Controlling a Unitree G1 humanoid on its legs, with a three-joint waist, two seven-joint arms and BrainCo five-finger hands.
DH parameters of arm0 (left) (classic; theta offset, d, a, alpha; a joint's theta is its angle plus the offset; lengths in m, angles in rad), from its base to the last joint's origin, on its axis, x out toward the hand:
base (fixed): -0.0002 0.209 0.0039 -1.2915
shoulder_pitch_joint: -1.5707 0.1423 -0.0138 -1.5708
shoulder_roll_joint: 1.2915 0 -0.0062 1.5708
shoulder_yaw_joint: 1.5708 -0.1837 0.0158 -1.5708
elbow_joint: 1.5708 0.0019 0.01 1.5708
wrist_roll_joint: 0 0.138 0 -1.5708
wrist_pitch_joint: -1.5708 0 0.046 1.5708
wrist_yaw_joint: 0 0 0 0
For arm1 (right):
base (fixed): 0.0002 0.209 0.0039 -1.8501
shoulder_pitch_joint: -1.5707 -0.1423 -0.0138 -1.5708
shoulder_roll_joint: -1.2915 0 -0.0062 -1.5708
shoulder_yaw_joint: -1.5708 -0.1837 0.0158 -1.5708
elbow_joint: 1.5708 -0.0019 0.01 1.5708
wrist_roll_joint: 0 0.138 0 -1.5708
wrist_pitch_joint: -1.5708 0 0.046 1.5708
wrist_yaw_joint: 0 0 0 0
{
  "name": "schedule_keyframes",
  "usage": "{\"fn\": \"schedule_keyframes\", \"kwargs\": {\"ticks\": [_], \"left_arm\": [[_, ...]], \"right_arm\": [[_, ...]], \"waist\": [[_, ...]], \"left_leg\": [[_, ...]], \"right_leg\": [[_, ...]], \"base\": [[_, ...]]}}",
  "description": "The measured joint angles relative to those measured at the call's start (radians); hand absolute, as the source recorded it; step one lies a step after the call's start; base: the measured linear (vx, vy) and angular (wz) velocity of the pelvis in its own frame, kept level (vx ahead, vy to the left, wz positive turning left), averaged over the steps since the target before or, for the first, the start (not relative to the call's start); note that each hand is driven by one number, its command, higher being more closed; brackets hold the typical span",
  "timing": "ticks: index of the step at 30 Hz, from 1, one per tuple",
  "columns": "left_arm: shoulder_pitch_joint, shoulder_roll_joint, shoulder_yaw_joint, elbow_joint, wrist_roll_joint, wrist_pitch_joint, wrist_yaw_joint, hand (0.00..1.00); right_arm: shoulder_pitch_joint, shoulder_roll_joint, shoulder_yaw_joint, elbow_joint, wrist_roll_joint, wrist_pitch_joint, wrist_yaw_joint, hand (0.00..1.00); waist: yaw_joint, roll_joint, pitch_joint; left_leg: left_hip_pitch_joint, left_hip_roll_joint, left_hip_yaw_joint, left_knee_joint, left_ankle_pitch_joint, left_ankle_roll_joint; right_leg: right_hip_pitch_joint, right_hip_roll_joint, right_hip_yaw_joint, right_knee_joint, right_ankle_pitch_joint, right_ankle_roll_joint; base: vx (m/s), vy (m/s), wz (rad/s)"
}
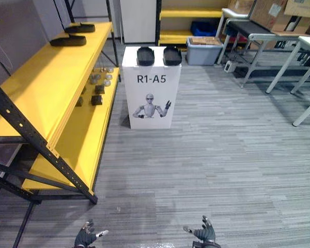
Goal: Walk over and take plastic housings, then place them on the shelf
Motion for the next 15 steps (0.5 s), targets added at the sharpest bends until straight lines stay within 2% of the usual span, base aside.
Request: {"fn": "schedule_keyframes", "kwargs": {"ticks": [4, 8, 15], "left_arm": [[0.002, -0.003, 0.032, -0.049, 0.057, -0.001, 0.007, 0.00], [0.004, -0.012, 0.044, -0.052, 0.057, -0.001, 0.007, 0.00], [0.021, -0.037, 0.077, -0.053, 0.056, -0.001, 0.008, 0.00]], "right_arm": [[-0.008, 0.001, -0.004, -0.020, -0.035, -0.005, 0.013, 0.00], [-0.016, 0.001, -0.023, -0.026, -0.033, -0.005, 0.013, 0.00], [-0.011, 0.003, -0.056, -0.026, 0.015, -0.004, 0.012, 0.00]], "waist": [[-0.001, 0.002, 0.003], [-0.002, 0.004, 0.005], [-0.003, 0.007, 0.007]], "left_leg": [[0.024, 0.000, -0.003, -0.003, -0.011, -0.018], [0.032, 0.002, -0.003, -0.003, -0.017, -0.028], [0.039, 0.001, -0.003, -0.016, -0.015, -0.023]], "right_leg": [[0.031, -0.001, 0.001, -0.015, -0.004, 0.006], [0.038, -0.001, 0.001, -0.014, -0.008, 0.012], [0.029, -0.001, 0.002, 0.002, -0.020, 0.015]], "base": [[0.07, -0.002, 0.02], [0.01, -0.003, 0.00], [-0.05, -0.002, -0.02]]}}
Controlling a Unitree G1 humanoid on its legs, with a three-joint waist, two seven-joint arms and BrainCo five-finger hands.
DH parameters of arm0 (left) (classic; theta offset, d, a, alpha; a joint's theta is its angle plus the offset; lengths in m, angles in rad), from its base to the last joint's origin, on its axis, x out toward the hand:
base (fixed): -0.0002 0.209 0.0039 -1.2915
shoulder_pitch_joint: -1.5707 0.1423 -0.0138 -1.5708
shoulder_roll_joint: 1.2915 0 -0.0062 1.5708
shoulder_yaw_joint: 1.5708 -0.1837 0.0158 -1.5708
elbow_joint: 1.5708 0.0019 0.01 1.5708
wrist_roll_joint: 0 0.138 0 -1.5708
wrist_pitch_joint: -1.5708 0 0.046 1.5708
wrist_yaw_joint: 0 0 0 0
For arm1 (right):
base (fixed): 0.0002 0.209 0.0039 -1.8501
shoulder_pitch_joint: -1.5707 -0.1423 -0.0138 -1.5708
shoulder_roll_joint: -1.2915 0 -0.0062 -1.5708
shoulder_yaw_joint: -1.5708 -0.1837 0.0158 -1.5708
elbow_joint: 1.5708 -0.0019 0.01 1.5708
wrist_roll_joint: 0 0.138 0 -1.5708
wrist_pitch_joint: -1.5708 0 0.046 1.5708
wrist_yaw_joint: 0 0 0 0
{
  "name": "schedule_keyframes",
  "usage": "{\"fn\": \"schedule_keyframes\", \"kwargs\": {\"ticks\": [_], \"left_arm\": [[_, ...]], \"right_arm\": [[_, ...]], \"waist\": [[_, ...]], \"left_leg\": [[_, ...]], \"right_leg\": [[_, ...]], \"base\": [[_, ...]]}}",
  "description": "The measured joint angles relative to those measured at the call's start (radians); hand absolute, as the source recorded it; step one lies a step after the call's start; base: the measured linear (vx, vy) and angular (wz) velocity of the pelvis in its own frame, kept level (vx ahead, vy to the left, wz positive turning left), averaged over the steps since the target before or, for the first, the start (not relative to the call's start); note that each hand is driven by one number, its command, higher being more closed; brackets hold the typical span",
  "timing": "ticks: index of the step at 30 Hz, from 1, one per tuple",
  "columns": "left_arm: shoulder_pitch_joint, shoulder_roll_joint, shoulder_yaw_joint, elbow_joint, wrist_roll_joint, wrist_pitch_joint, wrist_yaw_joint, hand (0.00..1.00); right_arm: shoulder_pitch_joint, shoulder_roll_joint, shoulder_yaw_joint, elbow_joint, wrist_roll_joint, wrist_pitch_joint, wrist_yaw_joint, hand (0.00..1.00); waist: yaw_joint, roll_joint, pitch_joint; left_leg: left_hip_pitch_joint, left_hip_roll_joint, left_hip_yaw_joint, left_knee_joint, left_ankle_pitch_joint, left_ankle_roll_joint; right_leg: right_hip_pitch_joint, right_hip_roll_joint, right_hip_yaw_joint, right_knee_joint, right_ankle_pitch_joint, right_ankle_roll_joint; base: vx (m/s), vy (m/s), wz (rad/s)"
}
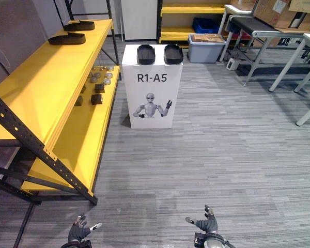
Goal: Walk over and take plastic housings, then place them on the shelf
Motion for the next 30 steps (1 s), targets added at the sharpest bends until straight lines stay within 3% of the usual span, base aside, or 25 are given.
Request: {"fn": "schedule_keyframes", "kwargs": {"ticks": [8, 12, 15, 18, 20, 22, 24, 25, 26, 27, 28, 29, 30], "left_arm": [[0.026, -0.002, 0.000, -0.023, -0.002, 0.001, 0.000, 0.00], [0.025, -0.002, 0.002, -0.054, -0.003, 0.001, 0.003, 0.00], [0.009, -0.003, 0.002, -0.068, -0.004, 0.000, 0.003, 0.00], [0.004, -0.003, -0.002, -0.080, -0.006, 0.000, 0.005, 0.00], [-0.005, 0.001, -0.016, -0.104, -0.022, 0.001, 0.006, 0.00], [-0.003, 0.007, -0.044, -0.104, -0.025, 0.005, 0.008, 0.00], [-0.017, 0.011, -0.054, -0.103, -0.029, 0.005, 0.013, 0.00], [-0.046, 0.016, -0.063, -0.102, -0.038, 0.005, 0.022, 0.00], [-0.087, 0.016, -0.063, -0.092, -0.042, 0.004, 0.030, 0.00], [-0.103, 0.017, -0.063, -0.087, -0.042, 0.004, 0.032, 0.00], [-0.121, 0.022, -0.063, -0.082, -0.043, 0.003, 0.037, 0.00], [-0.131, 0.011, -0.061, -0.065, -0.042, 0.001, 0.041, 0.00], [-0.137, 0.012, -0.060, -0.062, -0.042, 0.000, 0.042, 0.00]], "right_arm": [[0.019, 0.011, -0.001, -0.005, 0.040, 0.000, -0.004, 0.00], [-0.006, 0.026, -0.001, -0.007, 0.041, 0.000, -0.014, 0.00], [-0.021, 0.025, -0.021, -0.007, 0.046, 0.001, -0.017, 0.00], [-0.034, 0.021, -0.027, -0.009, 0.046, 0.001, -0.027, 0.00], [-0.037, 0.031, -0.022, -0.043, 0.046, 0.001, -0.034, 0.00], [-0.032, 0.029, -0.019, -0.053, 0.046, 0.002, -0.036, 0.00], [-0.031, 0.029, -0.013, -0.068, 0.046, 0.002, -0.036, 0.00], [-0.036, 0.023, -0.012, -0.072, 0.046, 0.002, -0.037, 0.00], [-0.056, 0.003, 0.004, -0.069, 0.046, 0.003, -0.037, 0.00], [-0.064, -0.005, 0.010, -0.069, 0.047, 0.003, -0.037, 0.00], [-0.065, -0.018, 0.018, -0.068, 0.046, 0.002, -0.038, 0.00], [-0.077, -0.035, 0.020, -0.062, 0.046, 0.003, -0.039, 0.00], [-0.093, -0.036, 0.020, -0.061, 0.046, 0.004, -0.040, 0.00]], "waist": [[0.002, -0.002, 0.000], [0.009, 0.000, 0.008], [0.009, 0.001, 0.016], [0.014, 0.002, 0.029], [0.011, -0.001, 0.063], [0.000, 0.006, 0.074], [-0.005, 0.007, 0.076], [-0.016, 0.012, 0.081], [-0.029, 0.023, 0.100], [-0.034, 0.024, 0.107], [-0.040, 0.023, 0.105], [-0.038, 0.054, 0.104], [-0.038, 0.061, 0.104]], "left_leg": [[-0.021, 0.002, 0.029, -0.009, -0.007, 0.009], [-0.082, 0.025, 0.087, 0.111, -0.094, 0.008], [-0.112, 0.034, 0.097, 0.201, -0.158, 0.018], [-0.107, 0.035, 0.110, 0.266, -0.230, 0.034], [-0.058, 0.023, 0.094, 0.277, -0.275, 0.055], [0.001, 0.015, 0.073, 0.267, -0.302, 0.054], [0.052, 0.014, 0.037, 0.234, -0.313, 0.046], [0.077, 0.024, 0.001, 0.207, -0.314, 0.041], [0.105, 0.049, -0.037, 0.191, -0.322, 0.023], [0.118, 0.058, -0.056, 0.188, -0.328, 0.009], [0.154, 0.075, -0.092, 0.181, -0.351, -0.034], [0.170, 0.113, -0.107, 0.187, -0.360, -0.051], [0.163, 0.125, -0.111, 0.200, -0.348, -0.073]], "right_leg": [[-0.042, 0.003, 0.023, 0.006, -0.007, 0.005], [-0.067, 0.015, 0.076, 0.013, -0.009, 0.007], [-0.090, 0.016, 0.091, 0.076, -0.053, 0.012], [-0.158, 0.008, 0.083, 0.288, -0.144, 0.060], [-0.318, -0.022, 0.014, 0.668, -0.169, 0.092], [-0.383, -0.047, -0.038, 0.743, -0.185, 0.081], [-0.456, -0.056, -0.081, 0.696, -0.185, 0.081], [-0.508, -0.049, -0.097, 0.619, -0.176, 0.070], [-0.537, -0.031, -0.104, 0.488, -0.137, 0.029], [-0.542, -0.021, -0.104, 0.410, -0.097, 0.021], [-0.540, -0.010, -0.102, 0.301, 0.115, -0.015], [-0.539, 0.004, -0.123, 0.340, 0.130, -0.061], [-0.547, 0.008, -0.135, 0.368, 0.105, -0.079]], "base": [[-0.04, 0.019, -0.12], [0.07, 0.029, -0.39], [0.15, 0.039, -0.17], [0.19, 0.063, -0.12], [0.19, 0.098, 0.11], [0.35, 0.076, 0.34], [0.41, 0.034, 0.55], [0.59, -0.049, 0.96], [0.52, -0.086, 1.03], [0.68, -0.152, 1.07], [0.62, -0.199, 0.71], [0.65, -0.218, 0.53], [0.68, -0.265, 0.21]]}}
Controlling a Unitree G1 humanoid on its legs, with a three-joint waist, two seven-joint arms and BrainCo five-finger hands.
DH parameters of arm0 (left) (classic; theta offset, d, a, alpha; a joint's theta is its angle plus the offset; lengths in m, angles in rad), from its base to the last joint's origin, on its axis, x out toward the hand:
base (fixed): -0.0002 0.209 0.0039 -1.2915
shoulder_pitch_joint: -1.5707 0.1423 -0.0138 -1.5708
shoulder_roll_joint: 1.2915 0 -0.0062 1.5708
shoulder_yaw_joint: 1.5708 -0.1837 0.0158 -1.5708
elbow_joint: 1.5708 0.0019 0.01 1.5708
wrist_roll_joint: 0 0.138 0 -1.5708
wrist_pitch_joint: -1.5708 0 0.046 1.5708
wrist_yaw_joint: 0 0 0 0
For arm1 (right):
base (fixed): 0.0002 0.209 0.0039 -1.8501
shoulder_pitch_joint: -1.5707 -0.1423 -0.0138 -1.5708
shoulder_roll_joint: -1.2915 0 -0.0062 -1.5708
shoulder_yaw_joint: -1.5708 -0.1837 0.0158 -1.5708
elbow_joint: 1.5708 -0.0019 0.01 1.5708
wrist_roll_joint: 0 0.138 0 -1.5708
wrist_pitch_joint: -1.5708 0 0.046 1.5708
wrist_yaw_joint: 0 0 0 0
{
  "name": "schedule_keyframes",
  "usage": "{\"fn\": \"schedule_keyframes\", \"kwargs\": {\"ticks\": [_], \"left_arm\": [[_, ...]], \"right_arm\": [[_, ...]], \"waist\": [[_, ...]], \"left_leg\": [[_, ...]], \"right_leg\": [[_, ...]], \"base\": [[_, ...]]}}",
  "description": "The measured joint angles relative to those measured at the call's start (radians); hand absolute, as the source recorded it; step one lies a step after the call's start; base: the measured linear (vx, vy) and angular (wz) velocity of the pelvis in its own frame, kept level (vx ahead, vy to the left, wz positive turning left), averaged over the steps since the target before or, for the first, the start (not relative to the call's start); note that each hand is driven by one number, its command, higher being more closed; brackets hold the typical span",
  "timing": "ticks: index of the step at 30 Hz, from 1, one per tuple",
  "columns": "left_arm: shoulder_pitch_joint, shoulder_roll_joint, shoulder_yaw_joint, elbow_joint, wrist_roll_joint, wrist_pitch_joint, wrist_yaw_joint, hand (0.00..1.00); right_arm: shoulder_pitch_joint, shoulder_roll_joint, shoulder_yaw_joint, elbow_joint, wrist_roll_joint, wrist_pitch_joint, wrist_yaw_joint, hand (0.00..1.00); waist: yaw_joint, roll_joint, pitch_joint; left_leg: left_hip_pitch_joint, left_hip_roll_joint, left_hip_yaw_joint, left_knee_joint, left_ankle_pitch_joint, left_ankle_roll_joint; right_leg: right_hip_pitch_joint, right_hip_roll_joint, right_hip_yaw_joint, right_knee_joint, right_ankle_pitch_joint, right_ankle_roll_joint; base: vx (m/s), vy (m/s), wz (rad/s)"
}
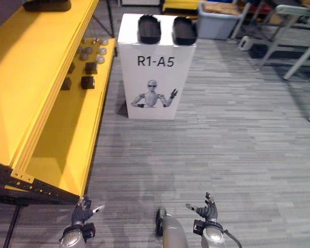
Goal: Walk over and take plastic housings, then place them on the shelf
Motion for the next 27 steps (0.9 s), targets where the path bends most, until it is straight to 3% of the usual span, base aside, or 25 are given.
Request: {"fn": "schedule_keyframes", "kwargs": {"ticks": [1, 2, 3, 4, 5, 6, 7, 9, 11, 12, 13, 14, 15, 16, 17, 18, 19, 20, 23, 25, 27], "left_arm": [[-0.013, 0.000, 0.000, 0.003, 0.001, 0.000, 0.001, 0.00], [-0.015, -0.004, 0.001, 0.003, 0.000, 0.000, 0.001, 0.00], [-0.011, -0.025, 0.017, 0.003, 0.000, 0.000, 0.002, 0.00], [0.012, -0.050, 0.034, -0.009, 0.000, -0.001, 0.002, 0.00], [0.027, -0.054, 0.037, -0.023, 0.000, -0.001, 0.000, 0.00], [0.048, -0.060, 0.038, -0.052, 0.000, -0.003, -0.006, 0.00], [0.054, -0.066, 0.039, -0.062, 0.000, -0.002, -0.011, 0.00], [0.072, -0.075, 0.033, -0.075, -0.002, -0.001, -0.013, 0.00], [0.088, -0.074, 0.024, -0.074, -0.001, 0.000, -0.013, 0.00], [0.098, -0.075, 0.019, -0.074, -0.001, 0.000, -0.013, 0.00], [0.101, -0.079, 0.020, -0.071, -0.002, 0.004, -0.013, 0.00], [0.102, -0.080, 0.019, -0.071, -0.002, 0.004, -0.013, 0.00], [0.107, -0.078, 0.019, -0.071, -0.001, 0.004, -0.013, 0.00], [0.109, -0.071, 0.022, -0.071, -0.001, 0.004, -0.013, 0.00], [0.101, -0.070, 0.018, -0.071, -0.001, 0.005, -0.013, 0.00], [0.099, -0.073, 0.017, -0.071, -0.001, 0.006, -0.013, 0.00], [0.102, -0.072, 0.006, -0.073, -0.001, 0.007, -0.014, 0.00], [0.099, -0.065, -0.023, -0.076, -0.001, 0.008, -0.014, 0.00], [0.076, -0.050, -0.043, -0.089, -0.002, 0.009, -0.014, 0.00], [0.058, -0.045, -0.043, -0.105, -0.007, 0.008, -0.012, 0.00], [0.038, -0.037, -0.042, -0.107, -0.019, 0.007, -0.012, 0.00]], "right_arm": [[-0.022, 0.002, 0.001, -0.001, 0.000, 0.000, 0.000, 0.00], [-0.027, 0.004, 0.001, -0.002, 0.000, 0.001, 0.000, 0.00], [-0.021, 0.011, 0.004, -0.007, 0.000, 0.001, -0.001, 0.00], [-0.001, 0.021, 0.025, -0.030, 0.004, 0.000, -0.002, 0.00], [0.007, 0.028, 0.035, -0.047, 0.007, 0.000, -0.002, 0.00], [0.017, 0.055, 0.042, -0.079, 0.018, -0.003, -0.005, 0.00], [0.019, 0.066, 0.036, -0.088, 0.025, -0.004, -0.010, 0.00], [0.009, 0.076, 0.041, -0.086, 0.038, -0.004, -0.015, 0.00], [-0.014, 0.072, 0.040, -0.054, 0.038, -0.004, -0.015, 0.00], [-0.025, 0.068, 0.037, -0.038, 0.039, -0.004, -0.017, 0.00], [-0.043, 0.066, 0.017, 0.000, 0.041, -0.004, -0.018, 0.00], [-0.045, 0.061, 0.011, 0.032, 0.043, -0.004, -0.024, 0.00], [-0.045, 0.062, 0.013, 0.040, 0.042, -0.002, -0.024, 0.00], [-0.029, 0.073, 0.015, 0.039, 0.040, -0.002, -0.024, 0.00], [-0.012, 0.072, 0.010, 0.038, 0.038, -0.001, -0.024, 0.00], [-0.010, 0.072, 0.007, 0.037, 0.036, 0.000, -0.024, 0.00], [0.002, 0.081, 0.001, 0.033, 0.033, 0.001, -0.023, 0.00], [0.019, 0.094, 0.000, 0.016, 0.032, 0.001, -0.022, 0.00], [0.054, 0.112, 0.004, -0.011, 0.032, 0.004, -0.016, 0.00], [0.062, 0.113, 0.016, -0.033, 0.031, 0.004, -0.014, 0.00], [0.062, 0.113, 0.024, -0.037, 0.017, 0.004, -0.012, 0.00]], "waist": [[0.000, -0.001, 0.001], [-0.001, 0.000, 0.003], [-0.003, 0.005, 0.010], [0.000, 0.013, 0.015], [0.009, 0.011, 0.016], [0.020, 0.015, 0.018], [0.040, 0.009, 0.024], [0.079, -0.001, 0.029], [0.100, -0.009, 0.035], [0.107, -0.011, 0.037], [0.117, -0.012, 0.035], [0.121, -0.006, 0.031], [0.122, -0.009, 0.024], [0.109, -0.042, 0.006], [0.103, -0.063, 0.003], [0.110, -0.065, 0.004], [0.114, -0.069, 0.006], [0.095, -0.072, 0.010], [0.085, -0.077, 0.012], [0.081, -0.077, 0.012], [0.060, -0.076, 0.014]], "left_leg": [[-0.020, 0.010, 0.004, 0.047, 0.041, -0.053], [-0.030, 0.013, 0.003, 0.096, 0.067, -0.049], [-0.074, 0.027, 0.019, 0.279, 0.143, -0.007], [-0.154, 0.065, 0.036, 0.526, 0.313, 0.016], [-0.198, 0.087, 0.040, 0.635, 0.416, 0.011], [-0.315, 0.133, 0.059, 0.855, 0.360, 0.001], [-0.422, 0.154, 0.076, 0.975, 0.292, -0.010], [-0.565, 0.142, 0.121, 0.932, 0.215, -0.010], [-0.625, 0.099, 0.147, 0.750, 0.173, -0.013], [-0.643, 0.064, 0.140, 0.600, 0.168, -0.020], [-0.633, 0.019, 0.125, 0.348, 0.196, -0.021], [-0.618, -0.001, 0.107, 0.190, 0.311, -0.001], [-0.610, -0.007, 0.105, 0.198, 0.350, 0.043], [-0.612, -0.038, 0.121, 0.235, 0.303, 0.090], [-0.596, -0.050, 0.149, 0.256, 0.257, 0.102], [-0.575, -0.049, 0.166, 0.258, 0.240, 0.114], [-0.515, -0.050, 0.191, 0.252, 0.202, 0.126], [-0.428, -0.059, 0.198, 0.247, 0.149, 0.135], [-0.298, -0.067, 0.195, 0.221, 0.096, 0.140], [-0.221, -0.065, 0.184, 0.157, 0.088, 0.134], [-0.160, -0.052, 0.146, 0.108, 0.076, 0.113]], "right_leg": [[-0.006, -0.001, -0.013, 0.042, -0.054, -0.008], [0.013, -0.001, -0.024, 0.050, -0.075, -0.018], [0.094, 0.014, -0.042, 0.028, -0.110, -0.023], [0.218, 0.040, -0.051, -0.052, -0.121, -0.033], [0.273, 0.054, -0.047, -0.101, -0.122, -0.035], [0.381, 0.088, -0.038, -0.204, -0.122, -0.035], [0.456, 0.104, -0.020, -0.270, -0.123, -0.038], [0.556, 0.105, 0.020, -0.355, -0.126, -0.041], [0.604, 0.091, 0.059, -0.390, -0.137, -0.037], [0.623, 0.077, 0.081, -0.393, -0.154, -0.026], [0.642, 0.060, 0.112, -0.395, -0.183, -0.009], [0.663, 0.056, 0.139, -0.394, -0.219, 0.009], [0.675, 0.050, 0.152, -0.387, -0.240, 0.019], [0.670, 0.010, 0.163, -0.343, -0.289, 0.035], [0.648, -0.019, 0.168, -0.252, -0.317, 0.070], [0.625, -0.028, 0.174, -0.180, -0.321, 0.077], [0.561, -0.043, 0.167, 0.033, -0.313, 0.100], [0.452, -0.075, 0.154, 0.342, -0.265, 0.212], [0.317, -0.115, 0.100, 0.584, -0.280, 0.189], [0.206, -0.144, 0.028, 0.569, -0.289, 0.170], [0.124, -0.150, -0.021, 0.404, -0.289, 0.165]], "base": [[0.55, -0.219, 0.17], [0.66, -0.264, 0.29], [0.63, -0.243, 0.27], [0.62, -0.221, 0.19], [0.59, -0.200, 0.02], [0.57, -0.180, -0.14], [0.65, -0.181, -0.21], [0.60, -0.082, -0.43], [0.39, 0.024, -0.53], [0.49, 0.117, -0.63], [0.68, 0.185, -0.79], [0.61, 0.185, -0.76], [0.43, 0.137, -0.51], [0.59, 0.145, -0.33], [0.58, 0.137, -0.34], [0.68, 0.163, -0.58], [0.65, 0.168, -0.58], [0.54, 0.141, -0.36], [0.45, 0.055, 0.03], [0.55, -0.007, 0.19], [0.56, -0.096, 0.51]]}}
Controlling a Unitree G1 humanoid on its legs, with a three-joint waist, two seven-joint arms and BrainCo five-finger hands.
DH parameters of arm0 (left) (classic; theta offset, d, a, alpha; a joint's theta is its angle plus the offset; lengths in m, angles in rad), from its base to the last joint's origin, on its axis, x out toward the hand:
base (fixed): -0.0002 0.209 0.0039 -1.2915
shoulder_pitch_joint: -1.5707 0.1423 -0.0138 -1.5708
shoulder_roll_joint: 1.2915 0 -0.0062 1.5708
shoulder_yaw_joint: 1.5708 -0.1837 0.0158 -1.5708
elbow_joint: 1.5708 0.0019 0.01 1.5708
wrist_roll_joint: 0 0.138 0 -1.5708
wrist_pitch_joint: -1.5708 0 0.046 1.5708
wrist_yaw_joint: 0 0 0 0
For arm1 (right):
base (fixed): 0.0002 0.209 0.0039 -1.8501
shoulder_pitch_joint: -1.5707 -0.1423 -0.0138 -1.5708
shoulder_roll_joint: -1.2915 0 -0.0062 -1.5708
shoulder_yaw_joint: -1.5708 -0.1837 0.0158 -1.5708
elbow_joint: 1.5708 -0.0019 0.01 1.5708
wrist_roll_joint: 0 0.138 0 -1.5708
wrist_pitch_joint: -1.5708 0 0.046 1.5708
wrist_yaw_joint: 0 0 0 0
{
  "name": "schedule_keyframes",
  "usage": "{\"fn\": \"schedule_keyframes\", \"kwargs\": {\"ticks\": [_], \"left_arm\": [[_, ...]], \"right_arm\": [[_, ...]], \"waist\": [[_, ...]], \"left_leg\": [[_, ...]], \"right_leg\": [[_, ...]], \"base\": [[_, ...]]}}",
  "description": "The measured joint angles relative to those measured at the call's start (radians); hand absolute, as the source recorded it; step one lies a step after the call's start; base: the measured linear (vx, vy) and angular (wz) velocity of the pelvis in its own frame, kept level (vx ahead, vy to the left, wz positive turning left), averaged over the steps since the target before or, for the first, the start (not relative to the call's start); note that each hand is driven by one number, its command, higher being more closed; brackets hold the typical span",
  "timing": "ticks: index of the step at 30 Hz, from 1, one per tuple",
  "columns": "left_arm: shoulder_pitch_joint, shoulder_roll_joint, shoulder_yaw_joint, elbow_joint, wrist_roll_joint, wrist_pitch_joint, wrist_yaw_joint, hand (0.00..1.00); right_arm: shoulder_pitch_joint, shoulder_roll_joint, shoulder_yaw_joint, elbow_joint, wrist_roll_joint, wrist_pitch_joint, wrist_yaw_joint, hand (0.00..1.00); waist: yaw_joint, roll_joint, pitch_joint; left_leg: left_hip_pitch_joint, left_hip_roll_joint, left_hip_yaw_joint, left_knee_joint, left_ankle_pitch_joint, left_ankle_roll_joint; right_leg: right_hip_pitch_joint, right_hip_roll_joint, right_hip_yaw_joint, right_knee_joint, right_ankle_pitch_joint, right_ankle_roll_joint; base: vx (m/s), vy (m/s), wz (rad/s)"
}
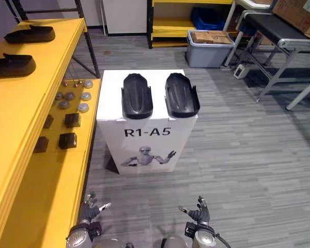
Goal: Walk over and take plastic housings, then place them on the shelf
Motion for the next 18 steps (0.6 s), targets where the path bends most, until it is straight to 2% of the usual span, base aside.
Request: {"fn": "schedule_keyframes", "kwargs": {"ticks": [1, 2, 3, 4, 5, 6, 7, 8, 9, 10, 11, 12, 13, 14, 15, 16, 18], "left_arm": [[-0.013, 0.003, 0.003, 0.018, -0.001, -0.002, 0.000, 0.00], [-0.016, 0.007, 0.005, 0.028, -0.001, -0.003, 0.002, 0.00], [-0.022, 0.016, 0.004, 0.057, -0.001, -0.004, 0.004, 0.00], [-0.032, 0.013, 0.006, 0.087, -0.001, -0.002, 0.004, 0.00], [-0.030, 0.007, 0.018, 0.099, 0.000, 0.002, 0.003, 0.00], [-0.036, -0.015, 0.030, 0.100, 0.000, 0.003, 0.006, 0.00], [-0.038, -0.027, 0.031, 0.100, 0.000, 0.003, 0.008, 0.00], [-0.037, -0.047, 0.034, 0.095, 0.000, 0.002, 0.009, 0.00], [-0.033, -0.057, 0.038, 0.087, 0.000, -0.001, 0.009, 0.00], [-0.033, -0.061, 0.039, 0.076, -0.001, -0.003, 0.009, 0.00], [-0.032, -0.062, 0.039, 0.069, -0.001, -0.003, 0.010, 0.00], [-0.033, -0.062, 0.042, 0.061, -0.002, -0.006, 0.010, 0.00], [-0.033, -0.063, 0.050, 0.064, -0.010, -0.008, 0.011, 0.00], [-0.028, -0.063, 0.049, 0.074, -0.012, -0.008, 0.012, 0.00], [-0.024, -0.065, 0.041, 0.088, -0.014, -0.007, 0.011, 0.00], [-0.027, -0.054, 0.048, 0.105, -0.020, -0.006, 0.013, 0.00], [-0.026, -0.047, 0.069, 0.106, -0.020, -0.006, 0.017, 0.00]], "right_arm": [[-0.010, -0.007, 0.000, 0.037, -0.003, 0.001, 0.000, 0.00], [-0.015, -0.009, -0.001, 0.055, -0.003, 0.002, 0.000, 0.00], [-0.018, -0.015, -0.001, 0.082, -0.003, 0.003, 0.000, 0.00], [-0.024, -0.030, -0.002, 0.103, -0.003, 0.005, 0.000, 0.00], [-0.036, -0.039, -0.002, 0.111, -0.003, 0.011, 0.000, 0.00], [-0.034, -0.045, -0.004, 0.092, -0.003, 0.011, -0.001, 0.00], [-0.030, -0.050, -0.002, 0.082, -0.003, 0.011, -0.001, 0.00], [-0.025, -0.048, 0.002, 0.059, -0.001, 0.011, -0.003, 0.00], [-0.019, -0.044, 0.001, 0.048, 0.005, 0.007, -0.004, 0.00], [-0.021, -0.040, -0.001, 0.041, 0.018, 0.004, -0.008, 0.00], [-0.023, -0.040, -0.002, 0.033, 0.023, 0.001, -0.008, 0.00], [-0.024, -0.039, -0.005, 0.020, 0.028, -0.003, -0.008, 0.00], [-0.024, -0.038, -0.006, 0.016, 0.043, -0.004, -0.009, 0.00], [-0.013, -0.040, -0.011, 0.016, 0.043, -0.004, -0.010, 0.00], [-0.005, -0.040, -0.032, 0.021, 0.043, -0.004, -0.011, 0.00], [0.011, -0.017, -0.054, 0.030, 0.050, -0.002, -0.015, 0.00], [0.026, 0.004, -0.073, 0.030, 0.061, -0.002, -0.017, 0.00]], "waist": [[-0.008, 0.005, 0.002], [-0.013, 0.004, 0.000], [-0.023, 0.004, -0.005], [-0.022, 0.031, -0.013], [-0.006, 0.041, -0.023], [-0.007, 0.041, -0.022], [-0.011, 0.040, -0.021], [-0.013, 0.032, -0.014], [-0.005, 0.032, -0.014], [0.010, 0.029, -0.018], [0.018, 0.029, -0.021], [0.031, 0.032, -0.023], [0.029, 0.039, -0.024], [0.023, 0.057, -0.034], [0.026, 0.086, -0.046], [0.025, 0.058, -0.047], [0.026, 0.021, -0.048]], "left_leg": [[0.047, 0.026, -0.024, -0.026, -0.009, -0.017], [0.059, 0.035, -0.038, -0.030, -0.016, -0.030], [0.081, 0.055, -0.070, -0.034, -0.037, -0.069], [0.087, 0.083, -0.087, -0.029, -0.044, -0.082], [0.064, 0.109, -0.085, 0.004, -0.013, -0.127], [0.038, 0.110, -0.084, 0.082, 0.051, -0.138], [0.010, 0.108, -0.083, 0.162, 0.095, -0.129], [-0.076, 0.127, -0.081, 0.381, 0.159, -0.125], [-0.125, 0.156, -0.052, 0.502, 0.123, -0.140], [-0.185, 0.185, -0.009, 0.550, 0.093, -0.168], [-0.213, 0.194, 0.006, 0.533, 0.087, -0.177], [-0.255, 0.204, 0.030, 0.433, 0.086, -0.177], [-0.274, 0.204, 0.046, 0.262, 0.109, -0.171], [-0.282, 0.205, 0.046, 0.134, 0.193, -0.160], [-0.283, 0.213, 0.043, 0.060, 0.268, -0.127], [-0.252, 0.184, 0.043, 0.022, 0.254, -0.129], [-0.219, 0.141, 0.059, -0.052, 0.272, -0.117]], "right_leg": [[-0.007, 0.031, 0.005, -0.221, 0.022, -0.021], [-0.003, 0.048, 0.016, -0.325, 0.051, -0.029], [0.025, 0.083, 0.035, -0.440, 0.243, -0.079], [0.037, 0.108, 0.022, -0.446, 0.244, -0.115], [0.038, 0.123, 0.011, -0.436, 0.251, -0.134], [0.071, 0.114, -0.006, -0.448, 0.246, -0.140], [0.108, 0.110, -0.012, -0.471, 0.245, -0.141], [0.212, 0.100, -0.029, -0.547, 0.244, -0.143], [0.285, 0.103, -0.036, -0.599, 0.244, -0.143], [0.349, 0.104, -0.038, -0.650, 0.244, -0.143], [0.369, 0.104, -0.038, -0.671, 0.244, -0.143], [0.397, 0.102, -0.039, -0.704, 0.241, -0.138], [0.415, 0.105, -0.039, -0.712, 0.228, -0.116], [0.426, 0.118, -0.043, -0.713, 0.214, -0.097], [0.434, 0.142, -0.038, -0.712, 0.196, -0.081], [0.446, 0.118, -0.035, -0.714, 0.183, -0.068], [0.444, 0.075, -0.033, -0.711, 0.169, -0.048]], "base": [[0.54, -0.153, 0.50], [0.66, -0.215, 0.73], [0.46, -0.179, 0.56], [0.59, -0.216, 0.37], [0.57, -0.226, 0.22], [0.65, -0.268, 0.29], [0.59, -0.278, 0.59], [0.46, -0.215, 0.50], [0.40, -0.159, 0.33], [0.29, -0.084, 0.04], [0.35, -0.045, -0.12], [0.31, 0.021, -0.14], [0.35, 0.085, -0.07], [0.30, 0.162, -0.03], [0.26, 0.174, 0.15], [0.25, 0.184, 0.12], [0.21, 0.110, 0.11]]}}
